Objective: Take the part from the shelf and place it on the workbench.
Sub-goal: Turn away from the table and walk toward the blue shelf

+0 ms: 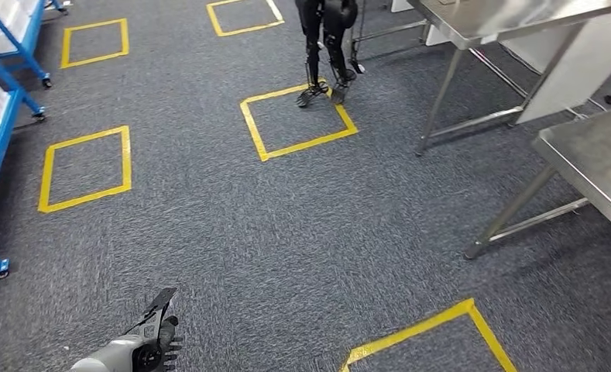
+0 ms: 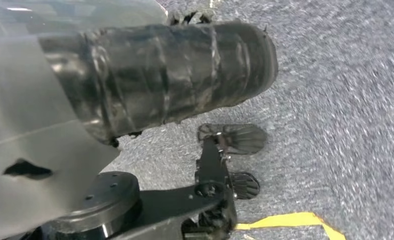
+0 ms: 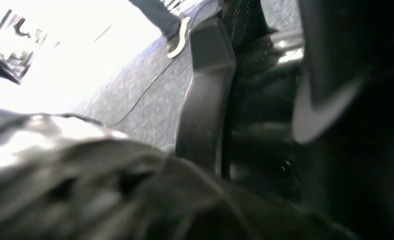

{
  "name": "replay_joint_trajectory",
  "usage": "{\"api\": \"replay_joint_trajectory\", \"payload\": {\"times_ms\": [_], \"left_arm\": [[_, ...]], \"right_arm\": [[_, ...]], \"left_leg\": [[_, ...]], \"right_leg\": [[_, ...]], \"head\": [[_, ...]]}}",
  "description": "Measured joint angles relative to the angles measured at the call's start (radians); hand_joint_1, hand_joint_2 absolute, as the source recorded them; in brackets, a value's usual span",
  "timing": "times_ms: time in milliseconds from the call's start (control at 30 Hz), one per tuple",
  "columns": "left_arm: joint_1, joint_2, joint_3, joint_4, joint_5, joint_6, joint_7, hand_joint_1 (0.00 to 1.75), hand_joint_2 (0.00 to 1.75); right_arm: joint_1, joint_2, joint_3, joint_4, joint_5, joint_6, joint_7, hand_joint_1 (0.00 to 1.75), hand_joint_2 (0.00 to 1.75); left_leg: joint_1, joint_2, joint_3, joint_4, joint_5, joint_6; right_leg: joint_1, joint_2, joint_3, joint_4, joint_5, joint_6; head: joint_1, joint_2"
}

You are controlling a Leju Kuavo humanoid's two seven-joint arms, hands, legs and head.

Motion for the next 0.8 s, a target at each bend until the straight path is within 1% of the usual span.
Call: {"api": "replay_joint_trajectory", "payload": {"times_ms": [33, 67, 100, 133, 167, 200, 233, 267, 300, 333, 367, 400, 433, 467, 500, 533, 567, 600, 633, 667, 700, 733, 767, 800], "left_arm": [[-0.004, 0.0, -0.001, 0.0, 0.0, -0.001, 0.001, 0.0, 0.0], [-0.008, 0.0, -0.002, 0.0, 0.0, -0.002, 0.002, 0.0, 0.0], [-0.01, 0.0, -0.003, 0.0, 0.0, -0.003, 0.003, 0.0, 0.0], [-0.011, 0.0, -0.003, 0.0, 0.0, -0.004, 0.004, 0.0, 0.0], [-0.009, 0.001, -0.003, 0.0, 0.0, -0.004, 0.005, 0.0, 0.0], [-0.007, 0.001, -0.003, 0.0, 0.0, -0.005, 0.006, 0.0, 0.0], [-0.006, 0.001, -0.004, 0.0, 0.0, -0.006, 0.007, 0.0, 0.0], [-0.007, 0.001, -0.004, 0.0, -0.001, -0.007, 0.007, 0.0, 0.0], [-0.009, 0.0, -0.004, 0.0, -0.002, -0.009, 0.008, 0.0, 0.0], [-0.011, 0.0, -0.004, 0.0, -0.004, -0.012, 0.009, 0.0, 0.0], [-0.012, 0.0, -0.004, 0.0, -0.007, -0.015, 0.011, 0.0, 0.0], [-0.012, 0.0, -0.004, 0.0, -0.01, -0.017, 0.014, 0.0, 0.0], [-0.013, -0.001, -0.004, 0.0, -0.013, -0.018, 0.016, 0.0, 0.0], [-0.014, -0.001, -0.004, 0.0, -0.015, -0.018, 0.018, 0.0, 0.0], [-0.014, -0.002, -0.004, 0.0, -0.017, -0.019, 0.019, 0.0, 0.0], [-0.016, -0.003, -0.004, 0.0, -0.017, -0.019, 0.02, 0.0, 0.0], [-0.018, -0.004, -0.004, 0.0, -0.018, -0.019, 0.021, 0.0, 0.0], [-0.02, -0.005, -0.004, 0.0, -0.018, -0.019, 0.022, 0.0, 0.0], [-0.021, -0.005, -0.004, 0.0, -0.02, -0.019, 0.023, 0.0, 0.0], [-0.021, -0.005, -0.004, 0.0, -0.022, -0.018, 0.023, 0.0, 0.0], [-0.02, -0.005, -0.004, 0.0, -0.025, -0.016, 0.023, 0.0, 0.0], [-0.02, -0.006, -0.006, 0.0, -0.027, -0.013, 0.022, 0.0, 0.0], [-0.023, -0.007, -0.01, 0.0, -0.03, -0.011, 0.02, 0.0, 0.0], [-0.027, -0.009, -0.013, 0.0, -0.033, -0.01, 0.018, 0.0, 0.0]], "right_arm": [[-0.001, 0.0, 0.002, 0.0, 0.001, 0.002, 0.0, 0.0, 0.0], [-0.001, 0.001, 0.004, 0.0, 0.002, 0.004, 0.0, 0.0, 0.0], [-0.002, 0.001, 0.006, 0.0, 0.002, 0.005, 0.0, 0.0, 0.0], [-0.003, 0.002, 0.009, 0.0, 0.003, 0.007, 0.0, 0.0, 0.0], [-0.005, 0.002, 0.012, 0.0, 0.004, 0.008, 0.0, 0.0, 0.0], [-0.007, 0.002, 0.014, 0.0, 0.006, 0.009, -0.001, 0.0, 0.0], [-0.008, 0.002, 0.016, 0.0, 0.008, 0.009, -0.001, 0.0, 0.0], [-0.009, 0.002, 0.017, 0.0, 0.01, 0.009, -0.001, 0.0, 0.0], [-0.008, 0.002, 0.017, 0.0, 0.011, 0.01, -0.002, 0.0, 0.0], [-0.008, 0.002, 0.017, 0.0, 0.011, 0.01, -0.003, 0.0, 0.0], [-0.008, 0.001, 0.018, 0.0, 0.011, 0.01, -0.005, 0.0, 0.0], [-0.008, 0.001, 0.018, 0.0, 0.011, 0.01, -0.007, 0.0, 0.0], [-0.008, 0.001, 0.018, 0.0, 0.011, 0.01, -0.009, 0.0, 0.0], [-0.008, 0.001, 0.018, 0.0, 0.011, 0.01, -0.009, 0.0, 0.0], [-0.007, 0.001, 0.018, 0.0, 0.011, 0.009, -0.009, 0.0, 0.0], [-0.006, 0.001, 0.018, 0.0, 0.011, 0.009, -0.009, 0.0, 0.0], [-0.004, 0.001, 0.019, 0.0, 0.011, 0.009, -0.009, 0.0, 0.0], [-0.003, 0.001, 0.02, 0.0, 0.011, 0.009, -0.01, 0.0, 0.0], [-0.002, 0.001, 0.02, 0.0, 0.009, 0.009, -0.01, 0.0, 0.0], [-0.003, 0.002, 0.021, 0.0, 0.007, 0.009, -0.011, 0.0, 0.0], [-0.004, 0.003, 0.021, 0.0, 0.005, 0.009, -0.012, 0.0, 0.0], [-0.004, 0.004, 0.021, 0.0, 0.003, 0.009, -0.012, 0.0, 0.0], [-0.004, 0.005, 0.021, 0.0, 0.001, 0.01, -0.013, 0.0, 0.0], [-0.003, 0.005, 0.021, 0.0, 0.001, 0.011, -0.013, 0.0, 0.0]], "left_leg": [[-0.004, 0.018, 0.031, -0.058, 0.018, 0.005], [-0.009, 0.032, 0.051, -0.095, 0.025, 0.012], [-0.014, 0.038, 0.057, -0.11, 0.022, 0.02], [-0.017, 0.028, 0.059, -0.112, 0.021, 0.029], [-0.014, 0.018, 0.059, -0.114, 0.022, 0.035], [-0.012, 0.007, 0.062, -0.118, 0.022, 0.04], [-0.009, -0.003, 0.064, -0.122, 0.024, 0.045], [-0.006, -0.012, 0.066, -0.125, 0.025, 0.051], [-0.007, -0.022, 0.067, -0.125, 0.025, 0.055], [-0.008, -0.034, 0.066, -0.125, 0.024, 0.059], [-0.009, -0.046, 0.066, -0.124, 0.024, 0.061], [-0.01, -0.059, 0.066, -0.123, 0.023, 0.061], [-0.01, -0.073, 0.067, -0.121, 0.023, 0.061], [-0.009, -0.088, 0.067, -0.118, 0.021, 0.06], [-0.008, -0.102, 0.066, -0.113, 0.02, 0.058], [-0.009, -0.116, 0.062, -0.108, 0.018, 0.054], [-0.008, -0.128, 0.057, -0.103, 0.018, 0.048], [-0.007, -0.14, 0.051, -0.102, 0.019, 0.042], [-0.005, -0.152, 0.047, -0.102, 0.021, 0.035], [-0.003, -0.165, 0.045, -0.106, 0.025, 0.027], [-0.002, -0.164, 0.043, -0.106, 0.026, 0.021], [-0.003, -0.148, 0.037, -0.095, 0.019, 0.016], [-0.004, -0.119, 0.022, -0.064, 0.002, 0.012], [-0.005, -0.084, -0.002, -0.014, -0.024, 0.009]], "right_leg": [[0.003, -0.011, 0.004, 0.001, -0.005, 0.005], [0.006, -0.022, 0.007, 0.001, -0.009, 0.011], [0.01, -0.033, 0.01, 0.0, -0.013, 0.016], [0.012, -0.044, 0.014, -0.001, -0.016, 0.022], [0.012, -0.048, 0.018, -0.003, -0.019, 0.027], [0.011, -0.036, 0.02, 0.001, -0.027, 0.033], [0.009, -0.014, 0.013, 0.022, -0.042, 0.037], [0.007, 0.015, -0.006, 0.063, -0.067, 0.04], [0.007, 0.04, -0.034, 0.123, -0.096, 0.04], [0.008, 0.054, -0.069, 0.19, -0.124, 0.039], [0.009, 0.06, -0.098, 0.244, -0.139, 0.038], [0.009, 0.063, -0.114, 0.269, -0.135, 0.038], [0.008, 0.067, -0.113, 0.255, -0.112, 0.037], [0.006, 0.073, -0.096, 0.208, -0.075, 0.036], [0.003, 0.092, -0.073, 0.148, -0.039, 0.035], [-0.001, 0.119, -0.052, 0.09, -0.014, 0.034], [-0.003, 0.141, -0.04, 0.053, -0.003, 0.032], [-0.003, 0.156, -0.035, 0.036, -0.003, 0.03], [0.0, 0.156, -0.034, 0.032, -0.006, 0.026], [0.0, 0.145, -0.031, 0.029, -0.003, 0.018], [0.0, 0.132, -0.026, 0.023, 0.0, 0.011], [-0.001, 0.119, -0.02, 0.017, 0.004, 0.003], [-0.003, 0.106, -0.014, 0.011, 0.008, -0.003], [-0.002, 0.092, -0.011, 0.008, 0.009, -0.007]], "head": [[0.0, 0.0], [0.0, 0.0], [0.0, 0.0], [0.001, 0.0], [0.002, 0.0], [0.002, 0.0], [0.004, 0.0], [0.006, 0.0], [0.008, 0.0], [0.008, 0.0], [0.008, 0.0], [0.008, 0.0], [0.009, 0.0], [0.009, 0.0], [0.009, 0.0], [0.008, 0.0], [0.008, 0.0], [0.008, 0.0], [0.008, 0.0], [0.007, 0.0], [0.007, 0.0], [0.004, 0.0], [0.001, 0.0], [-0.002, 0.0]]}}
